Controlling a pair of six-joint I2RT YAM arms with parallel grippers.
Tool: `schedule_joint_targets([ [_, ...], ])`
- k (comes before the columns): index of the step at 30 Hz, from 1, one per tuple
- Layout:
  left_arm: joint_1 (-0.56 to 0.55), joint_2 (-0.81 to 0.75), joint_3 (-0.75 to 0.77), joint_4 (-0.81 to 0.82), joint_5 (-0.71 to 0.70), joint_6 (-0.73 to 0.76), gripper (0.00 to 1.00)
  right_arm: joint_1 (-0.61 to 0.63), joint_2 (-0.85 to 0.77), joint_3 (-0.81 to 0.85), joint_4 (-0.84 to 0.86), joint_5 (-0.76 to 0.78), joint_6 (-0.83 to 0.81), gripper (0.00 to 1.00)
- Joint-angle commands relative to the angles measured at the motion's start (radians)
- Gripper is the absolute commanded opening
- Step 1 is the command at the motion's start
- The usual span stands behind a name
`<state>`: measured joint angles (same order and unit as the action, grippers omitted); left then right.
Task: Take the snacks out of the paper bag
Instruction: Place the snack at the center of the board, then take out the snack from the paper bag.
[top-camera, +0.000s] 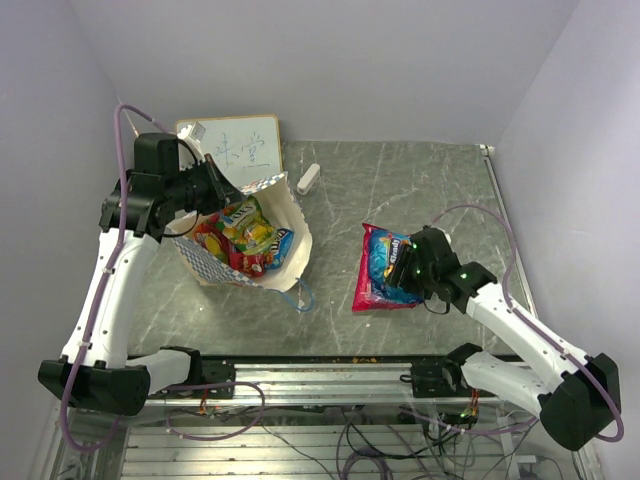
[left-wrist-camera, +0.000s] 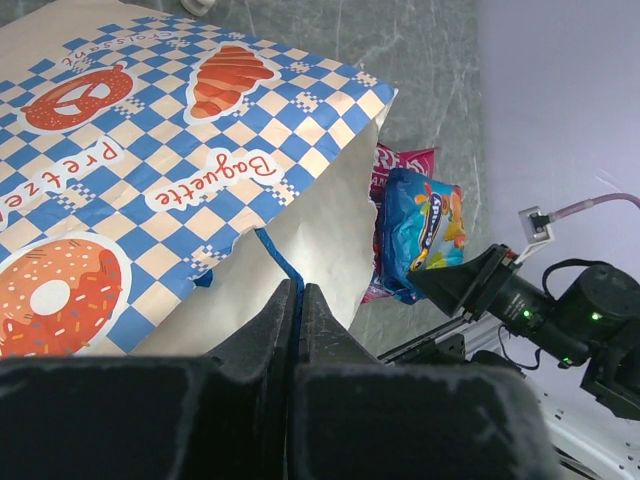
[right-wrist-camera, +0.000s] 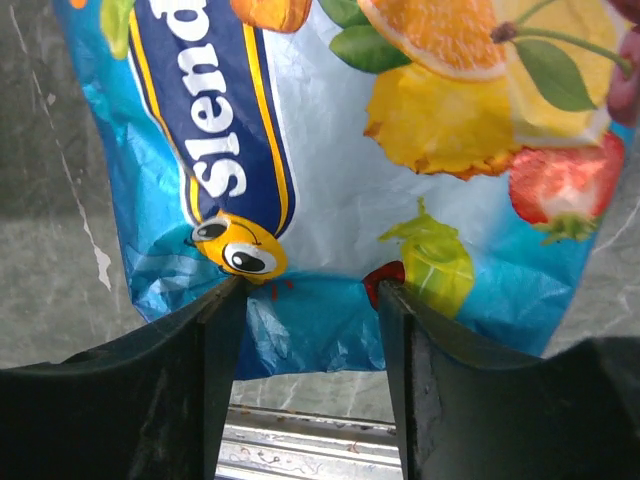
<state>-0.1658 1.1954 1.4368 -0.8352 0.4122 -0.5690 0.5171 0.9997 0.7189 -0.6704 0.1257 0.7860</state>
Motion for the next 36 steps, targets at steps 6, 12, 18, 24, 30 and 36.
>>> schedule_joint_targets([
  [6, -0.006, -0.123, -0.132, 0.118, 0.178, 0.008, 0.07, -0.005, -0.036, 0.048, -0.017, 0.002, -0.053, 0.71],
  [12, -0.005, -0.224, -0.228, 0.177, 0.229, -0.008, 0.07, -0.004, -0.046, 0.219, 0.022, -0.054, -0.295, 0.82],
  [18, -0.006, -0.280, -0.295, 0.230, 0.242, -0.058, 0.07, 0.041, 0.029, 0.266, 0.283, -0.278, -0.400, 0.79],
  [24, -0.007, -0.304, -0.320, 0.258, 0.248, -0.099, 0.07, 0.395, 0.076, 0.191, 0.617, -0.240, -0.563, 0.74],
  [30, -0.008, -0.313, -0.327, 0.238, 0.264, -0.106, 0.07, 0.616, 0.247, 0.190, 0.823, -0.142, -0.763, 0.71],
  [36, -0.008, -0.316, -0.302, 0.220, 0.260, -0.106, 0.07, 0.679, 0.418, 0.156, 1.090, -0.001, -0.864, 0.73],
])
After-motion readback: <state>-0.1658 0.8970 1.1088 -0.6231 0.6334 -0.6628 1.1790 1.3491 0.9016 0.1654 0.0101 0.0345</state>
